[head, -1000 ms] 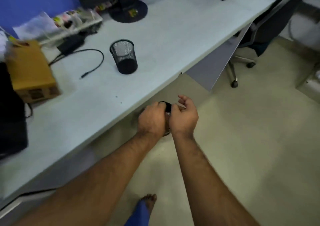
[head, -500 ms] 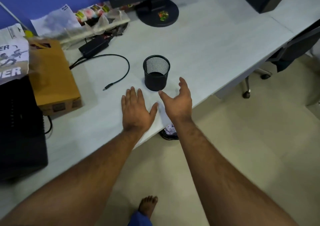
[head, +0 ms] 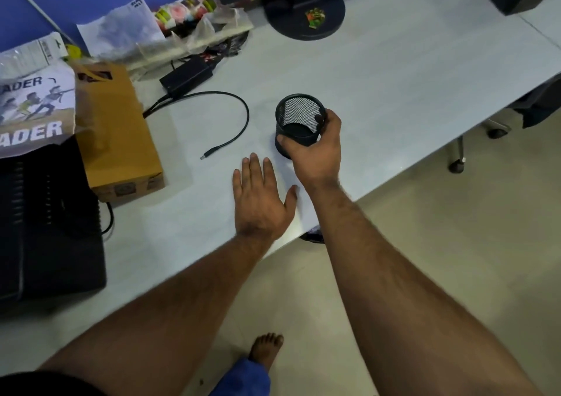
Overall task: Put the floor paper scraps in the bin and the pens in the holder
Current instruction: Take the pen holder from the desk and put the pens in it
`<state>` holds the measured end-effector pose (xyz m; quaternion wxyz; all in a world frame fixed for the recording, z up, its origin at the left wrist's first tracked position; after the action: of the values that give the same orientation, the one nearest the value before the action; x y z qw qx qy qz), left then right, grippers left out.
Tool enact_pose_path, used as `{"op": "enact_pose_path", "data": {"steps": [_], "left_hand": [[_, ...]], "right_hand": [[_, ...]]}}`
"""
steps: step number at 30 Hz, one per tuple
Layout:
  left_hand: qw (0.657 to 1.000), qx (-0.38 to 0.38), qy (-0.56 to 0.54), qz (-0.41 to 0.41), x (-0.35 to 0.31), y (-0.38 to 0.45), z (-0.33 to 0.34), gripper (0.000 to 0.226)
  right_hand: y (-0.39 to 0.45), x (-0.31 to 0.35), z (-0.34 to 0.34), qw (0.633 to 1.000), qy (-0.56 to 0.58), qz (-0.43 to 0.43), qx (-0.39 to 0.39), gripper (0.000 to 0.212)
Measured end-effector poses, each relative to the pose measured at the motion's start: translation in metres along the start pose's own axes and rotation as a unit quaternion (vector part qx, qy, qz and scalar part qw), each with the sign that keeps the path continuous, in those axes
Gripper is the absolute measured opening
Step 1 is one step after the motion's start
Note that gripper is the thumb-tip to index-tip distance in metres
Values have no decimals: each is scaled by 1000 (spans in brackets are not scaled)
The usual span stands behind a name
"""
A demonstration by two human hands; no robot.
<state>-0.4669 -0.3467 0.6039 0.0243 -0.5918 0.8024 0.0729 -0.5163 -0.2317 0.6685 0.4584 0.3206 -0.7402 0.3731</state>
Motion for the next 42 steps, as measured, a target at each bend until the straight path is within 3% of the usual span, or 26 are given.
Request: {"op": "enact_pose_path", "data": {"steps": [4,7,13,17,20,25,29,34,39,42], "left_hand": [[1000,16,-1,23,0,0,-4,75],[995,-3,-30,97,-9,-6,-15,55],[957,-13,-166,237,-94,-45,-28,42],[939,37,-170,296,-160,-93,-19,26],[926,85,-196,312,-206,-144,2,31],[901,220,-262,268,-276,-249,37,36],[875,305,-296,234,-332,-327,79,30],[854,376,-258,249,-388,-409,168,23],[815,445,-219,300,-440,-478,309,15],[795,467,-190,338,-460,-512,403,15]], "right_hand": [[-22,-5,-21,1000,14,2,-27,81],[-55,-14,-54,999,11,24,-47,91],[-111,-61,-145,977,16,84,-194,83],[-166,-121,-224,950,9,139,-278,91],[-216,-175,-273,926,32,200,-318,92],[-311,-270,-322,859,107,308,-395,91],[-372,-342,-361,823,113,344,-438,91],[-443,-465,-393,769,133,406,-476,86],[-470,-624,-410,671,163,470,-550,86],[-463,-718,-405,652,152,479,-568,86]]}}
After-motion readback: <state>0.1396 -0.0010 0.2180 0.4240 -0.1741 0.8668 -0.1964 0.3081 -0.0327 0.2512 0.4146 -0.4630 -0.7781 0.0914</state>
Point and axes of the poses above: each hand's wrist, its own y-axis towards the middle knuckle, its own z-axis out of the palm, x = y × z, the point moved 2 cm from there along y, towards the middle knuckle, and after that the axes turned 12 degrees about z, right-handed, at the moved point
